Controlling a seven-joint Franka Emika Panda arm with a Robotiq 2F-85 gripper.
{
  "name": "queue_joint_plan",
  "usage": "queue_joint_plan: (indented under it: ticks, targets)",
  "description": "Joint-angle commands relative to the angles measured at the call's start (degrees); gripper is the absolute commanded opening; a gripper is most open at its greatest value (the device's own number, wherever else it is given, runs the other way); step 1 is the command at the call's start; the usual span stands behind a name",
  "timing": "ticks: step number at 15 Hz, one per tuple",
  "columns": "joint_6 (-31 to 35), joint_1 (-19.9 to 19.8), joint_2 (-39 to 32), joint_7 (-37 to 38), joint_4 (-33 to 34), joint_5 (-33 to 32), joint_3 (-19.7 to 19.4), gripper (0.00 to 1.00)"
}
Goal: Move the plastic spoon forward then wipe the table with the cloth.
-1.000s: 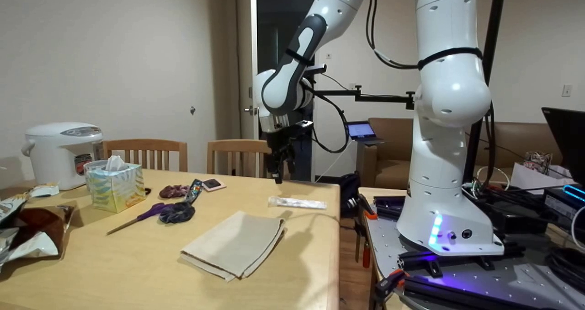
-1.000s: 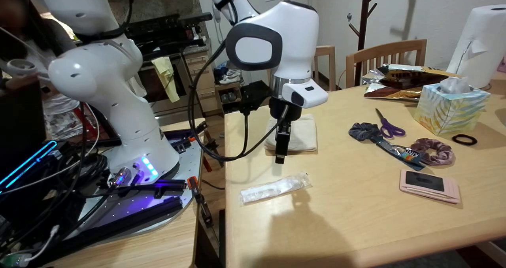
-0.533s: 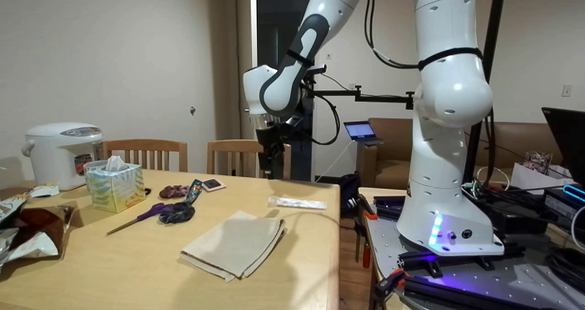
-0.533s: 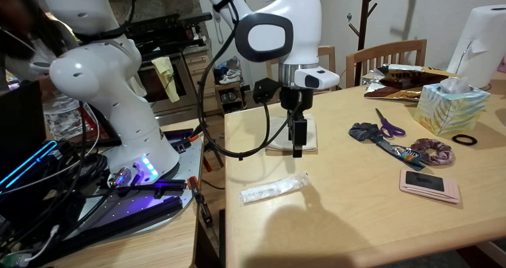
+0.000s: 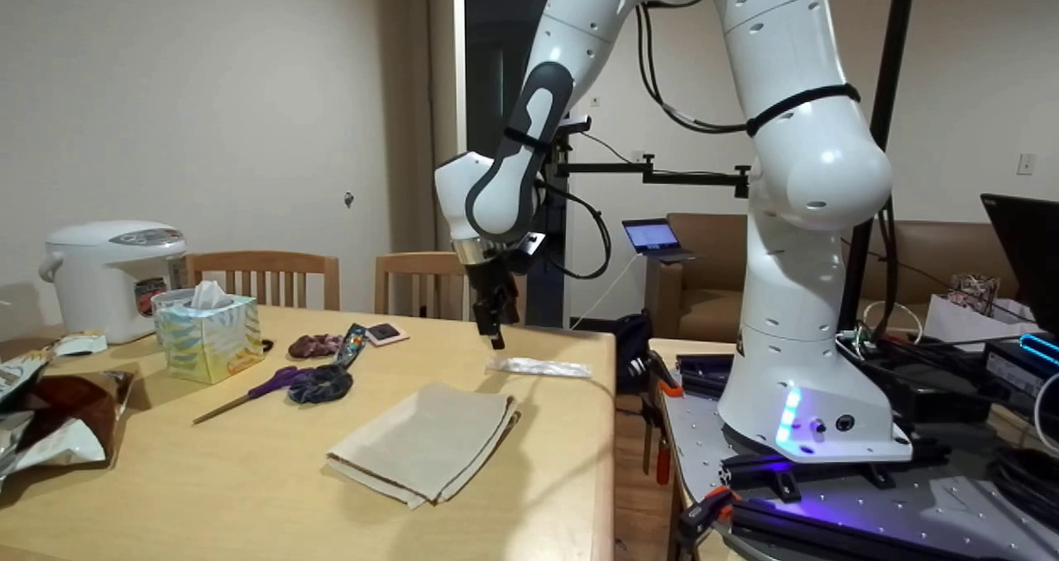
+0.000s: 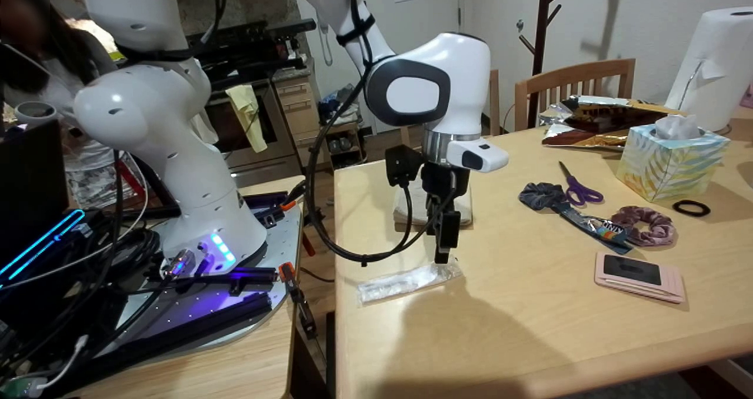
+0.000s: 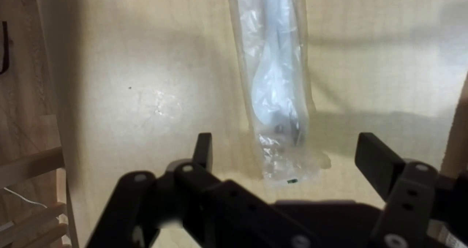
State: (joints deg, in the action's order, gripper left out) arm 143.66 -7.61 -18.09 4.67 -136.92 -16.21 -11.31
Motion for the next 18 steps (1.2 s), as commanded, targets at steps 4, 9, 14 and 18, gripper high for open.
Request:
queue_joint_plan:
  ticks: [4,9,14,18]
  targets:
    - [-1.37,-7.89,1.42,-18.81,-0.22,15.76,3.44,1.0]
    - [-3.56,-10.88,1.0,-28.12,-0.19,23.22,4.96,1.0]
    - [-1.12,-8.96,-0.76,-24.49,-1.71,22.46,4.09,1.0]
    - [2.33,-8.3,-3.84,-22.03,-1.72,21.91,4.03,1.0]
